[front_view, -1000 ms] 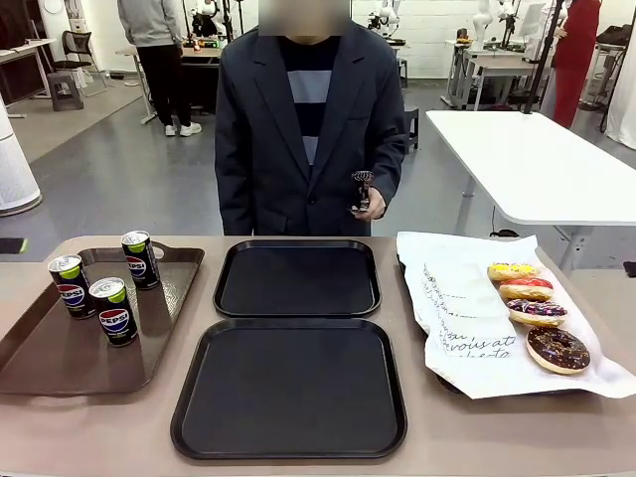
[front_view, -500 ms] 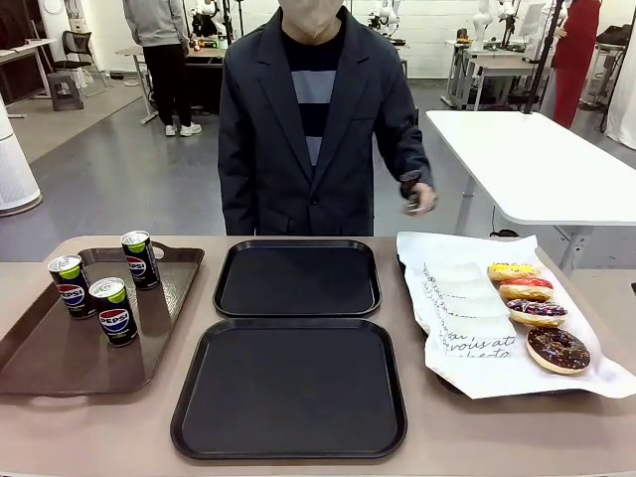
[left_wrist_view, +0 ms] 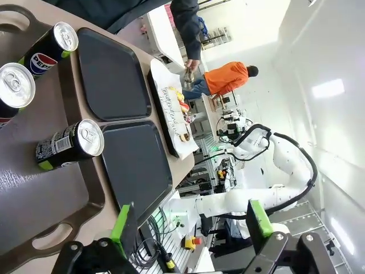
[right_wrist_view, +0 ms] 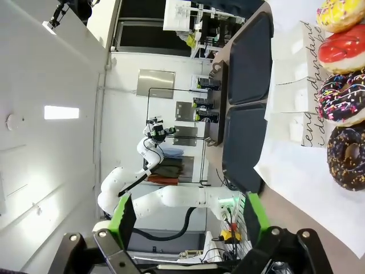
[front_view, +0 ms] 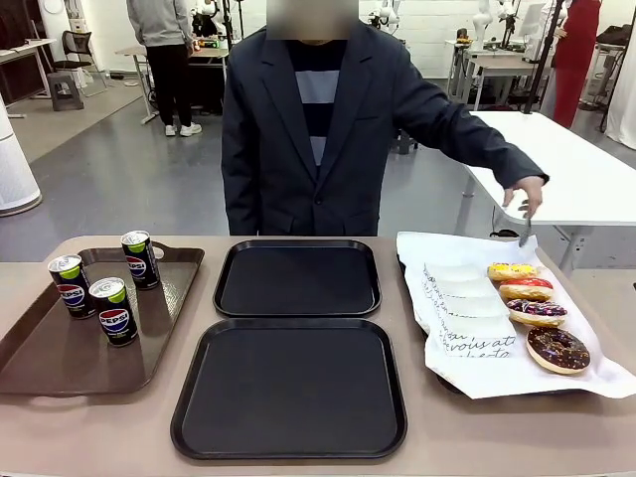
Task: Set up donuts and drinks on trays.
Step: Pick up one Pepsi coke and place it on the Flat Tray.
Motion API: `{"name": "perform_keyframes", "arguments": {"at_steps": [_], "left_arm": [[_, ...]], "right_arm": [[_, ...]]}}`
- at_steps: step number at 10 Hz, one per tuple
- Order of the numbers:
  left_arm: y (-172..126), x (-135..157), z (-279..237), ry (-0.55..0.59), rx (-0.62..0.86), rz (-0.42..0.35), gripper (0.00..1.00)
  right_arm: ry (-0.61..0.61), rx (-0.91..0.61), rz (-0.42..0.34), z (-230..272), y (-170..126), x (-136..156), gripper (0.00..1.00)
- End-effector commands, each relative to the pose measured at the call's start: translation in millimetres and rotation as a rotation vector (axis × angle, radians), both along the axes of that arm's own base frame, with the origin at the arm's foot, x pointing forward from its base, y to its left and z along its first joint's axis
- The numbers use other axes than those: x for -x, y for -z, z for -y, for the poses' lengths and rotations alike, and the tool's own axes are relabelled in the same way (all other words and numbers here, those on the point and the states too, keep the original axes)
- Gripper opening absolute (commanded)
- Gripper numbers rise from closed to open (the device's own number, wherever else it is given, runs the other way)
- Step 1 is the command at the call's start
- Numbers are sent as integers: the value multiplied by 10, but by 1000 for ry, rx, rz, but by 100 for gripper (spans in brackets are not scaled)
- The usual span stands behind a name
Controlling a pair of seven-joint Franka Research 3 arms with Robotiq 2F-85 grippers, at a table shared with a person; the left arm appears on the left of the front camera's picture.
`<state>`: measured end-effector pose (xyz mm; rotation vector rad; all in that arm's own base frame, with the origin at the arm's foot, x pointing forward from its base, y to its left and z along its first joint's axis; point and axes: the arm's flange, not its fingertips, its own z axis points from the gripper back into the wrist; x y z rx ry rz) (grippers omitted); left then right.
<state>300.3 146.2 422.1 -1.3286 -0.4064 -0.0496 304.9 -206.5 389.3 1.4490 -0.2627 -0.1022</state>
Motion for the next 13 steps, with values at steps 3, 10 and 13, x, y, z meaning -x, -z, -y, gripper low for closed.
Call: {"name": "perform_keyframes", "arguments": {"at_steps": [3, 10, 13], "left_arm": [[2, 11, -14, -5, 17, 16, 100], [2, 11, -14, -5, 17, 16, 100], [2, 11, -14, -5, 17, 16, 100]], "right_arm": [[-1, -15, 19, 13, 23, 5, 100], [-1, -15, 19, 13, 23, 5, 100], [-1, -15, 19, 13, 23, 5, 100]]}}
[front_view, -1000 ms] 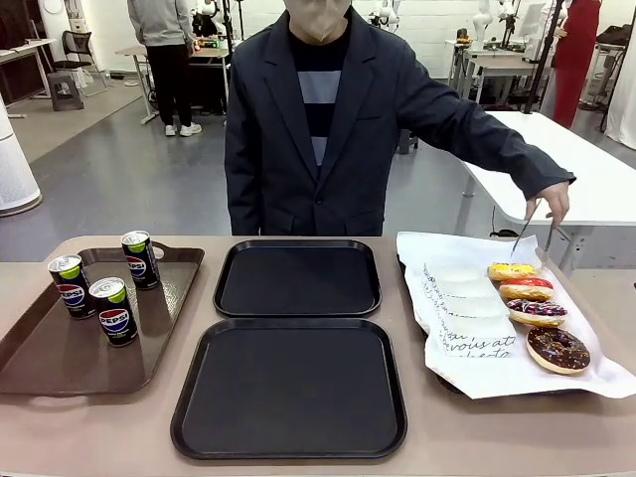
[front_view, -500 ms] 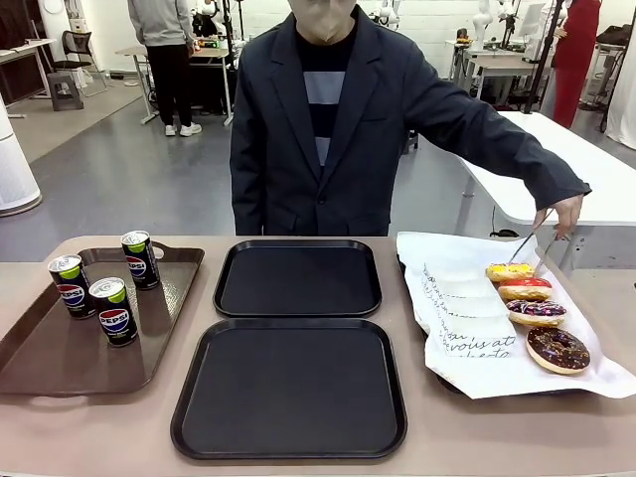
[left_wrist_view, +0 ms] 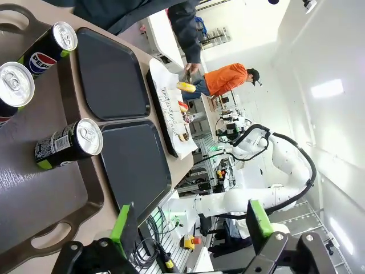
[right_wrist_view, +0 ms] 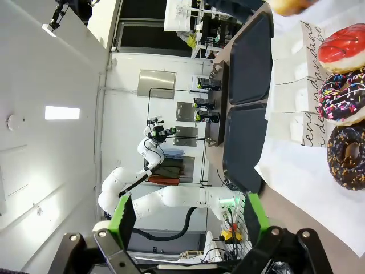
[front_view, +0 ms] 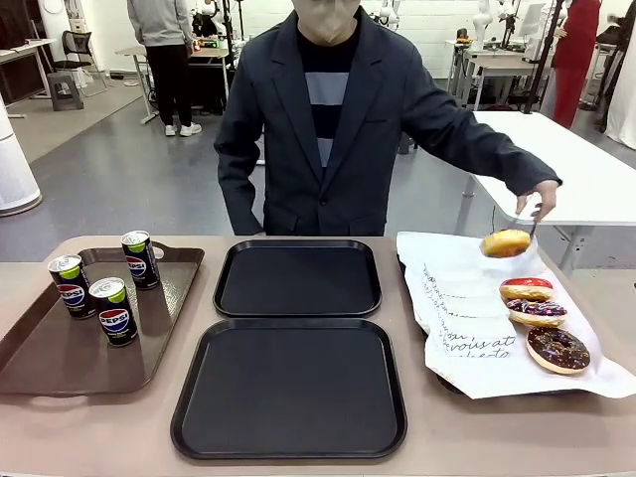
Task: Set up donuts and drinks on trays.
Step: Pick up one Pepsi coke and place it on the Flat Tray.
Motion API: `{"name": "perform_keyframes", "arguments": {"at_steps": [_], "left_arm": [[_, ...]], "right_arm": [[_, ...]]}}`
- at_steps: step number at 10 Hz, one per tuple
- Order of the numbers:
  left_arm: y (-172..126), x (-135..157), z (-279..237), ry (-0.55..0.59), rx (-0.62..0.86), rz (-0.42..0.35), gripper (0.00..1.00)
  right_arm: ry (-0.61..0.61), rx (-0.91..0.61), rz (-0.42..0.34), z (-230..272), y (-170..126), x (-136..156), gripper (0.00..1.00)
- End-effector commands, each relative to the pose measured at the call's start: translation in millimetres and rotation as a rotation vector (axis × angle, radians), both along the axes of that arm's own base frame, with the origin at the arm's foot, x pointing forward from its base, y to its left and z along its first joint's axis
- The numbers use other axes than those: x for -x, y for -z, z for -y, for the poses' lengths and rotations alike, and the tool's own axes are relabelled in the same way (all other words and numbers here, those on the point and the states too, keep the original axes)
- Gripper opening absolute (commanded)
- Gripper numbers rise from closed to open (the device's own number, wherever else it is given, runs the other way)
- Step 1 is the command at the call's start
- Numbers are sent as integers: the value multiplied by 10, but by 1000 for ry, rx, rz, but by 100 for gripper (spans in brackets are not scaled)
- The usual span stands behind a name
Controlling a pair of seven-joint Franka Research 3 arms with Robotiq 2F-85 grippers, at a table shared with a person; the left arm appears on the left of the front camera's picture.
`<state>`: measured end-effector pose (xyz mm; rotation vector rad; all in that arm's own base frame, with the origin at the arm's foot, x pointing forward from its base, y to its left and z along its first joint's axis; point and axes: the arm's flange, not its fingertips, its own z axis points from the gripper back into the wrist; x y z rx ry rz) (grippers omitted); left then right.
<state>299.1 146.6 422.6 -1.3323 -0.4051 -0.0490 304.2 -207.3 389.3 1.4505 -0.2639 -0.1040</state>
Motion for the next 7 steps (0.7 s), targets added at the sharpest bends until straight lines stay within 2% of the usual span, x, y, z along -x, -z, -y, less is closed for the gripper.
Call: {"name": "perform_keyframes", "arguments": {"at_steps": [1, 3, 4, 7], "left_arm": [[0, 0, 0, 0, 0, 0, 100], [-324, -189, 288, -28, -365, -12, 100], [-456, -372, 495, -13, -538, -51, 100], [-549, -889, 1169, 42, -1028, -316, 100]], "right_arm": [[-2, -13, 19, 6, 23, -3, 100], [-2, -13, 19, 6, 23, -3, 100], [-2, -13, 19, 6, 23, -3, 100], [-2, -13, 19, 6, 23, -3, 100]]}}
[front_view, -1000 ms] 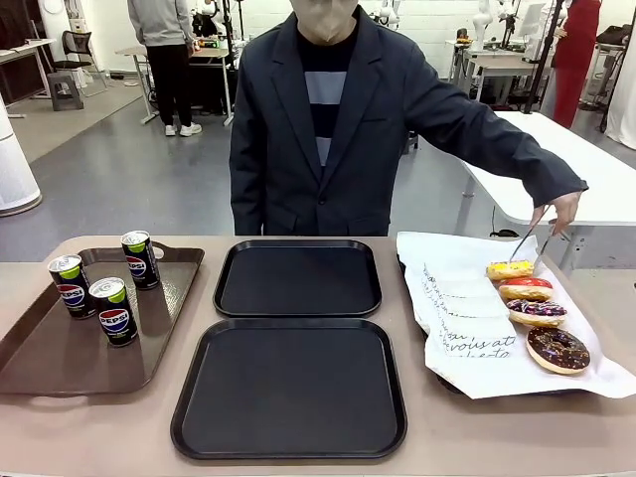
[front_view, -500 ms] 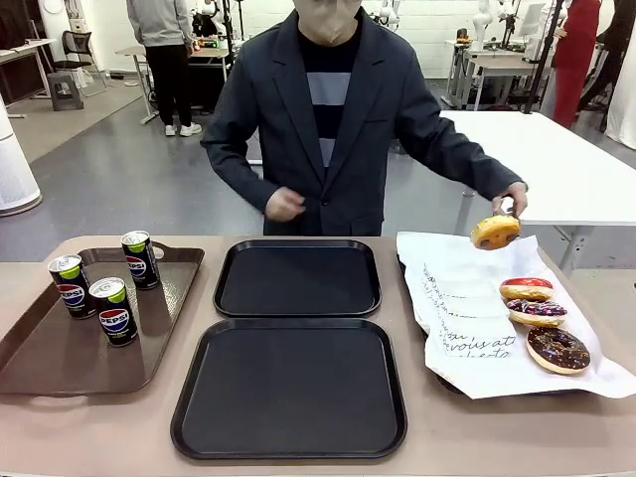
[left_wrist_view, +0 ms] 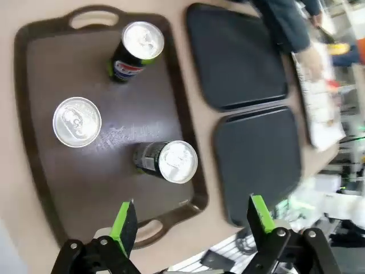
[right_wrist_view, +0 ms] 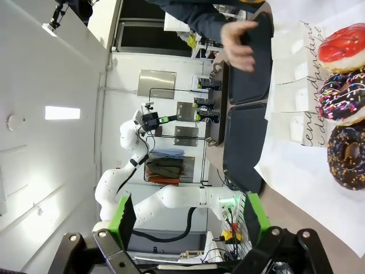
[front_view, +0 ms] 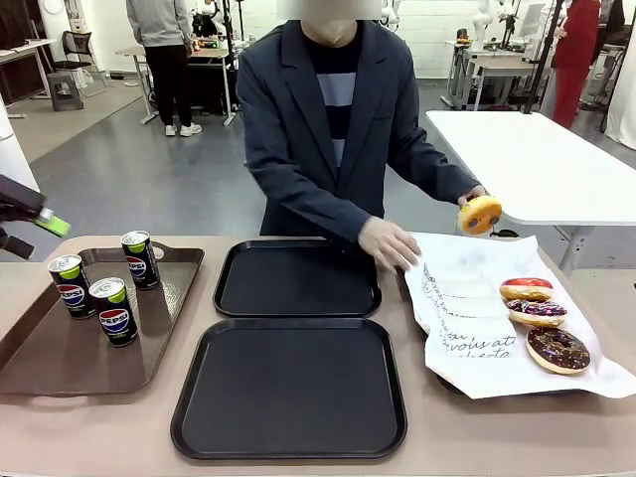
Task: Set up donuts and drinks on trays.
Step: Pick up one Pepsi coke and place it on the Flat Tray.
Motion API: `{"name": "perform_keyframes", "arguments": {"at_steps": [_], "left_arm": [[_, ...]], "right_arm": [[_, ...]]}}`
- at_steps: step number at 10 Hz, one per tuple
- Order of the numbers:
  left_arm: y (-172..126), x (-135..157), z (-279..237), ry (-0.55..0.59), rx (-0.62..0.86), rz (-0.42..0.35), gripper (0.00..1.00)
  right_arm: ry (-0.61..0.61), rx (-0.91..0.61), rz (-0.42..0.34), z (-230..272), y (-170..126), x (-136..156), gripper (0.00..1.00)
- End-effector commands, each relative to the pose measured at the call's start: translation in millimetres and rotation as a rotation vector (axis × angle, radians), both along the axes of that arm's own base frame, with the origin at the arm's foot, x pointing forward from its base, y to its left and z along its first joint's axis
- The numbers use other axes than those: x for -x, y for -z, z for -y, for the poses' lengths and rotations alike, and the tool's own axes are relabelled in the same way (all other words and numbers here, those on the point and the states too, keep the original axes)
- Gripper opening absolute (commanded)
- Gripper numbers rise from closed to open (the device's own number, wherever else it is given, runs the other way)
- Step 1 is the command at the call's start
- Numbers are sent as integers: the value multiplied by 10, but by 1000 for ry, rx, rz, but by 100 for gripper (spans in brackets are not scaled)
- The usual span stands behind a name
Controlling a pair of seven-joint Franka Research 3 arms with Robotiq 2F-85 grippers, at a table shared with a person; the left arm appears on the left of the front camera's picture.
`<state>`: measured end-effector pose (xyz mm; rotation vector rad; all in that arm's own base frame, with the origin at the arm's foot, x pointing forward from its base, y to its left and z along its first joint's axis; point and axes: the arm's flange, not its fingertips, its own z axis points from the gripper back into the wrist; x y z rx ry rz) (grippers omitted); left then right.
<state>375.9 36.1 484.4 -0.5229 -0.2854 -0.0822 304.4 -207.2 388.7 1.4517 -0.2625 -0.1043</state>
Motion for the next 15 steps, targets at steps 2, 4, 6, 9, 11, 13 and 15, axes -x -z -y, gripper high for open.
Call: {"name": "perform_keyframes", "arguments": {"at_steps": [2, 4, 6, 9, 11, 13, 15], "left_arm": [[92, -313, 412, -8, -473, -396, 100], [-1, -573, 686, -38, -453, -346, 100], [-14, -740, 770, -97, -475, -424, 100], [137, -774, 900, -82, -464, -464, 100], [126, -766, 869, -57, -466, -453, 100], [126, -766, 869, -57, -466, -453, 100], [168, -774, 866, -58, -457, -451, 100]], "right_arm": [[-2, -12, 20, 7, 18, -1, 100], [-2, -12, 20, 7, 18, -1, 100], [-2, -12, 20, 7, 18, -1, 100], [-2, -12, 20, 7, 18, -1, 100], [-2, -12, 20, 7, 18, -1, 100], [-2, -12, 20, 7, 18, -1, 100], [-2, -12, 20, 7, 18, -1, 100]]}}
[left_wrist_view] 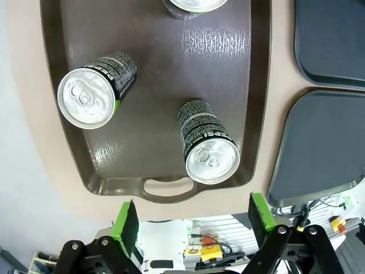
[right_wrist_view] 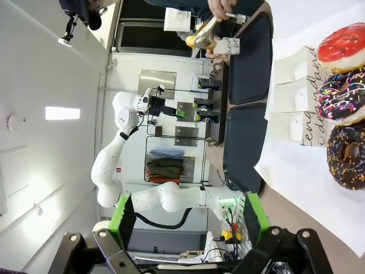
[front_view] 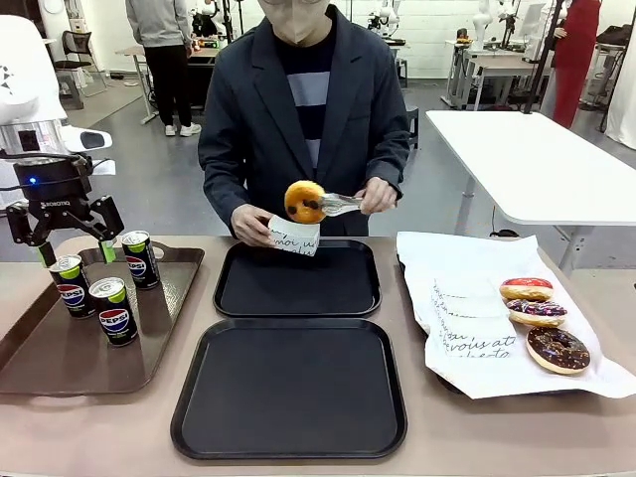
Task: Set up donuts and drinks on trays.
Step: Pick up one Pepsi coke and place it on the Flat Tray.
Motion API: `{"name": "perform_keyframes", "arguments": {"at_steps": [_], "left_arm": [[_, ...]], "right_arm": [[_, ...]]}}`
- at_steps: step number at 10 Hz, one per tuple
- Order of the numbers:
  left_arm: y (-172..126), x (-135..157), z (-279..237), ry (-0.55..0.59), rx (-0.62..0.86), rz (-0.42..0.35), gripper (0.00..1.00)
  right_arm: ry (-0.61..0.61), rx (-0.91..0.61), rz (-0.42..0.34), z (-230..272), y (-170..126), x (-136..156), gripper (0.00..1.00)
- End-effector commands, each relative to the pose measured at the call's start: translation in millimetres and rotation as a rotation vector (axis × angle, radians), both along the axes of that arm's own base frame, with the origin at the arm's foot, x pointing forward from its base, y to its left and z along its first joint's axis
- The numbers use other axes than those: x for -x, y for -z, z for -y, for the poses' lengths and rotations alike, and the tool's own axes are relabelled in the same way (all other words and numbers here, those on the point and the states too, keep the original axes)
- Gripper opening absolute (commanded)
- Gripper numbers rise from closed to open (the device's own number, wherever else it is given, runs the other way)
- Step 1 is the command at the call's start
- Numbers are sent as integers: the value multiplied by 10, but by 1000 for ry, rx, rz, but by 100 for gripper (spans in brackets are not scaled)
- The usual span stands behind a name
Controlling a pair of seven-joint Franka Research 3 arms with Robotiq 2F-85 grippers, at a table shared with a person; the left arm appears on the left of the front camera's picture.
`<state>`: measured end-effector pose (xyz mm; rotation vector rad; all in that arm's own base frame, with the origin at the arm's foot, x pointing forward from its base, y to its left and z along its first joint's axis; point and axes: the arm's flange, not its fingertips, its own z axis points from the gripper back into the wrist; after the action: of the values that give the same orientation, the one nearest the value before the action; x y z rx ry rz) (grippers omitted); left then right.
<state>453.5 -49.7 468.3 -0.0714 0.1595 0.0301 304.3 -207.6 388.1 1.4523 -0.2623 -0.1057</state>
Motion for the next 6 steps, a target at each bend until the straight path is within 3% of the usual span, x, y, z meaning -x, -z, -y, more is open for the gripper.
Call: {"name": "perform_keyframes", "arguments": {"at_steps": [1, 3, 6], "left_arm": [[127, 155, 81, 12, -30, 59, 100], [258, 270, 242, 16, -98, 167, 100], [360, 314, 348, 37, -119, 213, 100]], "right_arm": [[-2, -11, 21, 3, 11, -2, 100], [-2, -11, 21, 3, 11, -2, 100], [-2, -11, 21, 3, 11, -2, 100]]}}
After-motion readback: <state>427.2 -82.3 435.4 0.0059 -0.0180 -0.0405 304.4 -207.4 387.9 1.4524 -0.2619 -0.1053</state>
